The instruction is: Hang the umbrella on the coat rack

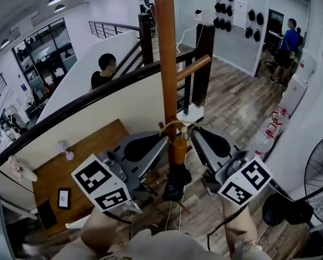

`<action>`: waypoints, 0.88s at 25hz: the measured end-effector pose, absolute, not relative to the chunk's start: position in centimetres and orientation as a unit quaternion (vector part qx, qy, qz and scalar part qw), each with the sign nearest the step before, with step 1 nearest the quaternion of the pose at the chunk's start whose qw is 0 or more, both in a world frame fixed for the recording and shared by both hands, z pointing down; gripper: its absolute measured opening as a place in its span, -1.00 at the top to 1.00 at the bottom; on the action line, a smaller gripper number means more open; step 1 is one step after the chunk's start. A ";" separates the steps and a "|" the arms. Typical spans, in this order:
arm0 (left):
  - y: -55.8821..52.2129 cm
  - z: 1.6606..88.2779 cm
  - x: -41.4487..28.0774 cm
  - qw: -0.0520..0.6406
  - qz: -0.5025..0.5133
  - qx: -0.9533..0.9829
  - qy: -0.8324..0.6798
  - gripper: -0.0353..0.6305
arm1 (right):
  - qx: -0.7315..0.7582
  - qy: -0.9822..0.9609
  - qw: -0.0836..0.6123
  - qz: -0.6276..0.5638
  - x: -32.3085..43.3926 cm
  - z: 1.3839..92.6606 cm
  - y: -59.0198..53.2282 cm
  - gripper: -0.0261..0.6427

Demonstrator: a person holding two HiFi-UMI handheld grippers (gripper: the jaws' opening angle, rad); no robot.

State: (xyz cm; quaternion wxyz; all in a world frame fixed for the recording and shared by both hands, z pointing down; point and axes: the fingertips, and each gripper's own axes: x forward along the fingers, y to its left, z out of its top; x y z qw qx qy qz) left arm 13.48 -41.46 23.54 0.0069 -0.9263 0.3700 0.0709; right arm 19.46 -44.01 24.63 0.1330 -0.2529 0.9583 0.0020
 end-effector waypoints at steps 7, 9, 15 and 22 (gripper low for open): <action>-43.1 25.1 13.2 -0.022 0.056 -0.932 0.359 0.88 | -0.266 0.956 0.122 -0.024 18.7 26.3 -45.1 0.90; -43.4 25.7 13.2 -0.021 0.049 -0.934 0.353 0.88 | -0.272 0.954 0.119 -0.032 18.5 26.9 -45.3 0.90; -43.7 27.3 13.1 -0.025 0.026 -0.943 0.330 0.88 | -0.297 0.946 0.115 -0.053 18.1 28.5 -45.4 0.90; -44.3 29.1 13.2 -0.039 0.013 -0.949 0.312 0.88 | -0.319 0.940 0.096 -0.069 17.7 30.3 -45.6 0.90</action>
